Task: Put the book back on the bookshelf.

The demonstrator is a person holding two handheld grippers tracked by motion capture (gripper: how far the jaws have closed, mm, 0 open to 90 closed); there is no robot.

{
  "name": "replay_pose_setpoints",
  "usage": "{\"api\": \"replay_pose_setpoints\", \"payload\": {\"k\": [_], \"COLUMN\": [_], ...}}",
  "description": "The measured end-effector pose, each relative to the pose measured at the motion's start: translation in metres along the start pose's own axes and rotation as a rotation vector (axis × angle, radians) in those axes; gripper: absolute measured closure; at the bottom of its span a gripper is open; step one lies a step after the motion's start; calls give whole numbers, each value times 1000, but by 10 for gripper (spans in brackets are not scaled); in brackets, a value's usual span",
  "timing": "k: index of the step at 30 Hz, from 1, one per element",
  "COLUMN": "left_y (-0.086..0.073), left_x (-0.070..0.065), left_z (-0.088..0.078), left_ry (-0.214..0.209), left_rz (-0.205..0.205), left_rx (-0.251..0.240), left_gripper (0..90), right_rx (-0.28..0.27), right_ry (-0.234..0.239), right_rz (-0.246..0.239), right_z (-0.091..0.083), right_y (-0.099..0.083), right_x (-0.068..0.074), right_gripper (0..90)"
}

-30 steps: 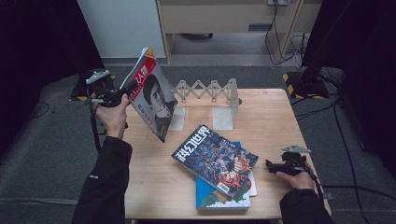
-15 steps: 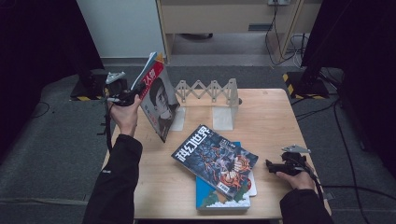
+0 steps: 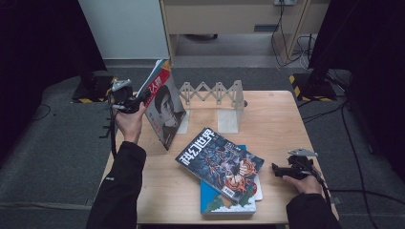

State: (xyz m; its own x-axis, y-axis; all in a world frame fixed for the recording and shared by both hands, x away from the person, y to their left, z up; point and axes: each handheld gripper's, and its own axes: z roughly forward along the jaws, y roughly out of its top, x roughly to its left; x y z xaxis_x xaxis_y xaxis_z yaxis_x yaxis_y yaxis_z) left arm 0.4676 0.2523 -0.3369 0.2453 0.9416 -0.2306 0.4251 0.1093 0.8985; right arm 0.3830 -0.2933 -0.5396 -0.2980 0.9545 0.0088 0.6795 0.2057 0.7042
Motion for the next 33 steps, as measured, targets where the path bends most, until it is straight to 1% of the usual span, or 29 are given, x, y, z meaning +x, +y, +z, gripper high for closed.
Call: {"api": "replay_pose_setpoints", "payload": {"k": [2,3,4,5,7,8,9,11,13,14,15,16,17,18,19,20,21,23,24,25,26,27,28,29,30,33], "left_y": [0,0,0,0,0,1,3,5,9,12,16,16,20,20,23,23,25,27,28,27,27,26,26,24,24,23], "left_x": [0,0,0,0,1,2,4,4,4,3,1,1,0,0,-1,-1,-2,-4,-6,-9,-9,-13,-13,-17,-17,-23], "left_z": [-2,-3,-3,-5,-5,-5,-5,-5,-3,-2,1,1,6,6,9,9,11,13,13,14,14,13,13,14,14,19], "left_ry": [-6,-9,-9,-11,-17,-26,-24,-24,-29,-26,-19,-19,-13,-13,-4,-4,2,26,39,65,65,92,92,115,115,150], "left_rz": [10,23,23,32,25,15,8,13,14,24,35,35,39,39,37,37,41,42,47,57,57,61,61,67,67,89], "left_rx": [23,44,44,63,71,75,85,85,103,117,147,147,178,178,195,195,205,216,218,210,210,185,185,165,165,145], "left_gripper": [855,851,846,843,832,832,824,803,789,769,751,753,753,754,767,783,783,822,842,858,860,862,863,863,863,863], "right_rx": [-1,-2,-2,-2,-2,-1,-2,-1,0,-3,0,0,0,0,0,0,-1,-1,-1,-1,-1,1,1,-2,-2,-1], "right_ry": [-1,-1,-1,-1,-1,-1,-1,0,0,-2,0,0,0,0,0,0,1,2,3,3,3,4,4,4,4,4], "right_rz": [-1,-3,-3,-1,-3,-1,0,-2,-1,-3,-1,-1,-2,-2,-2,-2,-4,-4,-5,-4,-4,-4,-4,-8,-8,-8], "right_z": [0,0,0,0,0,0,0,0,0,0,0,0,0,0,0,0,0,0,0,0,0,0,0,0,0,0], "right_y": [0,0,0,0,0,0,0,0,0,0,0,0,0,0,0,0,0,0,0,0,0,0,0,0,0,0], "right_x": [0,0,0,0,0,0,0,0,0,0,0,0,0,0,0,0,0,0,0,0,0,0,0,0,0,0], "right_gripper": [6,6,6,6,6,6,6,6,6,6,6,6,6,6,6,6,6,6,6,6,6,6,6,6,6,6]}}
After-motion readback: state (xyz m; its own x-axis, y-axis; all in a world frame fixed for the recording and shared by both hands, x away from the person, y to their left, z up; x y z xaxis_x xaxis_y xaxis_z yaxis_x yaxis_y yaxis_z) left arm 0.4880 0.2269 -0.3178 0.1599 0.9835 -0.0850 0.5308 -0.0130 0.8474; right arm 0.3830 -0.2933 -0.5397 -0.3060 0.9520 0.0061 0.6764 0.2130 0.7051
